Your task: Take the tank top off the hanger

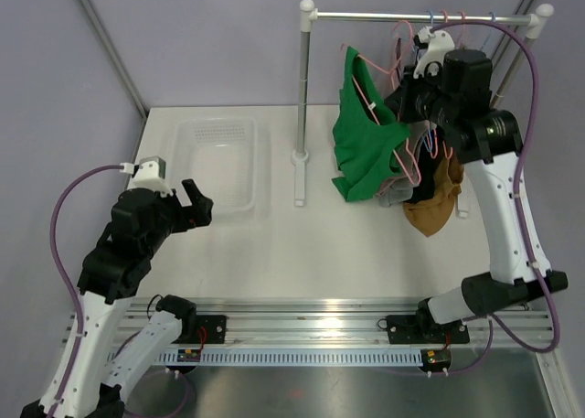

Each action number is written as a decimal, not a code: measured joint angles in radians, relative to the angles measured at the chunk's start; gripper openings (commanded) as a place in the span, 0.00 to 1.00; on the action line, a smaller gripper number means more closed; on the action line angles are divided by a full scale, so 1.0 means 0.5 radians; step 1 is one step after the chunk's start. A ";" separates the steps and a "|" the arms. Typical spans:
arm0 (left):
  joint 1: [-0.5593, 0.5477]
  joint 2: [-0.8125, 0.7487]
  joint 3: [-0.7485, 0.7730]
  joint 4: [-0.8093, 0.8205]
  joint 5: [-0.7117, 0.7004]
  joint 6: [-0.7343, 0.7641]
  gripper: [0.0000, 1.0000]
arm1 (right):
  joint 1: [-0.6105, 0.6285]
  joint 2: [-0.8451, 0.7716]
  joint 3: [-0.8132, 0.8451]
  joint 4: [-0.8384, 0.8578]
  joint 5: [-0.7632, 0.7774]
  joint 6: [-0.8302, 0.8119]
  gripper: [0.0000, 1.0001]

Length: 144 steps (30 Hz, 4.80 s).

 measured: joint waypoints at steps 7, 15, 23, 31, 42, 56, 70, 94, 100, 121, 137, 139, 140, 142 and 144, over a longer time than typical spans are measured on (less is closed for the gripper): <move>-0.220 0.375 0.228 0.205 0.116 -0.118 0.99 | 0.023 -0.542 -0.384 -0.098 -0.251 0.095 0.00; -0.948 0.850 0.742 0.534 0.039 -0.069 0.99 | 0.027 -1.038 -0.655 -0.350 -0.543 0.144 0.00; -1.501 1.337 1.128 0.865 -0.165 0.185 0.95 | 0.029 -1.251 -0.670 -0.522 -0.761 0.150 0.00; -1.559 1.528 1.132 1.019 -0.371 0.333 0.46 | 0.029 -1.323 -0.671 -0.594 -0.907 0.180 0.00; -1.566 1.549 1.114 1.050 -0.576 0.408 0.00 | 0.029 -1.352 -0.722 -0.576 -0.908 0.175 0.00; -1.176 1.156 0.813 0.842 -0.449 0.031 0.00 | 0.188 -1.268 -0.912 -0.406 -0.986 -0.046 0.00; -0.867 0.876 0.463 0.920 0.127 -0.042 0.08 | 0.203 -1.304 -1.083 -0.224 -1.122 0.014 0.00; -0.882 0.911 0.404 0.917 0.094 -0.233 0.08 | 0.208 -1.510 -1.364 -0.136 -1.009 -0.098 0.00; -0.785 0.904 0.243 1.118 0.318 -0.153 0.09 | 0.208 -1.487 -1.422 -0.041 -1.030 0.112 0.00; -0.863 0.996 0.219 1.157 0.224 0.003 0.00 | 0.208 -1.392 -1.422 0.033 -0.797 0.321 0.00; -0.813 0.996 0.272 0.919 -0.191 -0.198 0.00 | 0.208 -1.628 -1.449 -0.111 -1.086 -0.041 0.00; -0.806 0.987 0.225 1.030 0.047 -0.193 0.00 | 0.208 -1.733 -1.515 0.062 -1.080 0.022 0.00; -0.803 0.977 0.179 1.090 0.169 -0.194 0.00 | 0.208 -1.789 -1.574 0.208 -1.076 0.075 0.00; -0.805 0.943 0.053 1.223 0.430 -0.195 0.00 | 0.209 -1.857 -1.698 0.484 -1.015 0.207 0.00; -0.840 0.904 -0.084 1.321 0.614 -0.201 0.00 | 0.209 -1.888 -1.875 0.877 -0.916 0.369 0.00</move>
